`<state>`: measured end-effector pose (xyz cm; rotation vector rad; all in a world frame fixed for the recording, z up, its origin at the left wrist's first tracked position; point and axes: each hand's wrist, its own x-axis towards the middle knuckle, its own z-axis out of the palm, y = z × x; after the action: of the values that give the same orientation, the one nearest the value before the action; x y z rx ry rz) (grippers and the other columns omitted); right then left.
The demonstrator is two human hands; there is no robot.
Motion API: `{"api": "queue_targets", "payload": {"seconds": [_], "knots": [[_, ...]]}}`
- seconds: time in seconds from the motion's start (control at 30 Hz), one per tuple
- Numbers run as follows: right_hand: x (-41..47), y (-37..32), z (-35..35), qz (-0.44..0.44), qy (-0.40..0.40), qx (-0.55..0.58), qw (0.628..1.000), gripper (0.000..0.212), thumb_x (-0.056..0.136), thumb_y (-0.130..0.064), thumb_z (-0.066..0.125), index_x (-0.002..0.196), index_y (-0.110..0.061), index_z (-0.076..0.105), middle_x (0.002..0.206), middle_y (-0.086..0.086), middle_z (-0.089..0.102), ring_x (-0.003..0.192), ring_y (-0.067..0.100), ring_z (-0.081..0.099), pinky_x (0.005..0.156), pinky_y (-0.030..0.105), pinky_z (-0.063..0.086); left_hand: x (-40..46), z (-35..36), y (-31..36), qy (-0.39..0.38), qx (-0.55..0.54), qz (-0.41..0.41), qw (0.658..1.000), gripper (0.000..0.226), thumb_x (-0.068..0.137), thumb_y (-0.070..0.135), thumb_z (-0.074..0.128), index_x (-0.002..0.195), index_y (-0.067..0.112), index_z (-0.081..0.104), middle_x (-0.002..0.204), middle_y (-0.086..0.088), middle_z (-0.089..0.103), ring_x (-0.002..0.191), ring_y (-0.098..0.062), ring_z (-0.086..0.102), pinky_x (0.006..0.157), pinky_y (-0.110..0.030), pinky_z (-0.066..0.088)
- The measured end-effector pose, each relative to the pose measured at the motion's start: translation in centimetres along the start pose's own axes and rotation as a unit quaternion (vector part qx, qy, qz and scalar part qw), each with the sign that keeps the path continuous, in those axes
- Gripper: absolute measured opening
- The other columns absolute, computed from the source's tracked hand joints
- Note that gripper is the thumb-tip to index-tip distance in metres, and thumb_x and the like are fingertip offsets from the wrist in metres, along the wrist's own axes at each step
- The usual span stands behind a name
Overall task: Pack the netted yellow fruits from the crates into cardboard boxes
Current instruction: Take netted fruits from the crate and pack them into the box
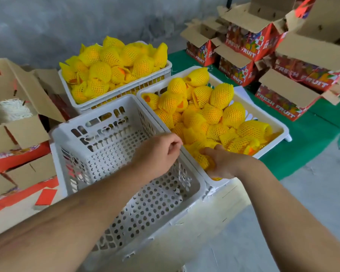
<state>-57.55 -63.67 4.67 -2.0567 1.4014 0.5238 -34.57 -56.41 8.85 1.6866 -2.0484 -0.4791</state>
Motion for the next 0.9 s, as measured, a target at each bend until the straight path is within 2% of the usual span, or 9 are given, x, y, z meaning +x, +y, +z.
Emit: {"api": "queue_targets", "payload": {"seconds": [0.1, 0.23, 0.3, 0.4, 0.5, 0.6, 0.7, 0.8, 0.9], "knots": [[0.5, -0.7, 0.9, -0.012, 0.025, -0.006, 1.000, 0.084, 0.086, -0.032, 0.068, 0.152, -0.043, 0.018, 0.121, 0.004, 0.027, 0.095, 0.040, 0.062, 0.083, 0.049, 0.056, 5.6, 3.4, 2.8, -0.040, -0.007, 0.040, 0.998, 0.021, 0.103, 0.023, 0.059, 0.118, 0.014, 0.070, 0.112, -0.002, 0.071, 0.099, -0.019, 0.065, 0.078, -0.034, 0.052], [1.1, -0.8, 2.3, 0.024, 0.089, -0.049, 0.995, 0.082, 0.086, -0.028, 0.063, 0.157, -0.032, 0.023, 0.145, 0.001, 0.021, 0.120, 0.033, 0.056, 0.086, 0.049, 0.055, 8.5, 7.8, 3.5, -0.086, -0.063, -0.009, 0.994, 0.030, 0.105, 0.026, 0.056, 0.131, 0.012, 0.062, 0.127, -0.007, 0.068, 0.117, -0.025, 0.062, 0.090, -0.041, 0.052], [1.1, -0.7, 2.6, 0.020, 0.107, -0.047, 0.993, 0.088, 0.086, -0.031, 0.066, 0.160, -0.029, 0.018, 0.147, -0.002, 0.020, 0.130, 0.030, 0.045, 0.088, 0.050, 0.053, 8.1, 9.5, 3.0, -0.047, -0.015, -0.045, 0.998, 0.036, 0.106, 0.038, 0.049, 0.135, 0.018, 0.058, 0.128, -0.003, 0.068, 0.117, -0.026, 0.063, 0.085, -0.040, 0.052], [0.7, -0.3, 2.8, 0.000, 0.180, -0.015, 0.983, 0.094, 0.081, -0.042, 0.071, 0.157, -0.032, 0.017, 0.135, -0.001, 0.027, 0.127, 0.028, 0.044, 0.082, 0.046, 0.052, 7.9, 10.5, 2.3, 0.032, 0.020, -0.065, 0.997, 0.048, 0.104, 0.054, 0.043, 0.138, 0.021, 0.052, 0.128, -0.001, 0.067, 0.114, -0.025, 0.062, 0.076, -0.034, 0.045], [0.6, -0.4, 3.1, 0.016, 0.316, 0.106, 0.942, 0.070, 0.082, -0.049, 0.070, 0.138, -0.027, 0.036, 0.123, -0.002, 0.046, 0.117, 0.026, 0.051, 0.076, 0.040, 0.047, 8.4, 10.4, 2.2, 0.017, -0.005, -0.079, 0.997, 0.071, 0.095, 0.077, 0.025, 0.143, 0.028, 0.043, 0.129, 0.004, 0.066, 0.117, -0.024, 0.062, 0.086, -0.040, 0.050], [1.0, -0.8, 3.3, 0.029, 0.450, 0.226, 0.864, 0.041, 0.093, -0.036, 0.061, 0.125, -0.021, 0.041, 0.118, 0.003, 0.053, 0.110, 0.031, 0.053, 0.073, 0.039, 0.041, 8.5, 10.4, 2.1, -0.041, 0.016, -0.092, 0.995, 0.084, 0.080, 0.090, 0.011, 0.143, 0.042, 0.038, 0.125, 0.005, 0.070, 0.114, -0.029, 0.065, 0.085, -0.041, 0.049], [1.1, -0.4, 3.5, 0.014, 0.448, 0.225, 0.865, 0.073, 0.087, -0.017, 0.069, 0.148, -0.026, 0.031, 0.138, 0.001, 0.046, 0.122, 0.029, 0.047, 0.086, 0.043, 0.048, 8.7, 10.2, 2.2, -0.100, 0.039, -0.095, 0.990, 0.082, 0.074, 0.091, 0.015, 0.141, 0.048, 0.033, 0.119, -0.005, 0.073, 0.110, -0.037, 0.066, 0.078, -0.040, 0.045], [0.3, 0.4, 3.2, -0.061, 0.407, 0.247, 0.877, 0.103, 0.078, -0.010, 0.076, 0.159, -0.034, 0.017, 0.152, -0.005, 0.036, 0.134, 0.021, 0.042, 0.093, 0.036, 0.051, 8.9, 10.1, 2.1, -0.112, 0.053, -0.093, 0.988, 0.085, 0.073, 0.091, 0.028, 0.144, 0.044, 0.029, 0.115, -0.003, 0.073, 0.106, -0.035, 0.068, 0.074, -0.039, 0.046], [-0.9, 1.0, 2.4, -0.147, 0.355, 0.322, 0.865, 0.112, 0.076, -0.006, 0.073, 0.161, -0.037, 0.007, 0.159, -0.010, 0.022, 0.141, 0.013, 0.035, 0.096, 0.026, 0.048, 8.8, 10.2, 2.3, -0.076, 0.051, -0.099, 0.991, 0.084, 0.076, 0.088, 0.047, 0.140, 0.035, 0.038, 0.119, 0.000, 0.070, 0.104, -0.034, 0.068, 0.070, -0.037, 0.044]]}}
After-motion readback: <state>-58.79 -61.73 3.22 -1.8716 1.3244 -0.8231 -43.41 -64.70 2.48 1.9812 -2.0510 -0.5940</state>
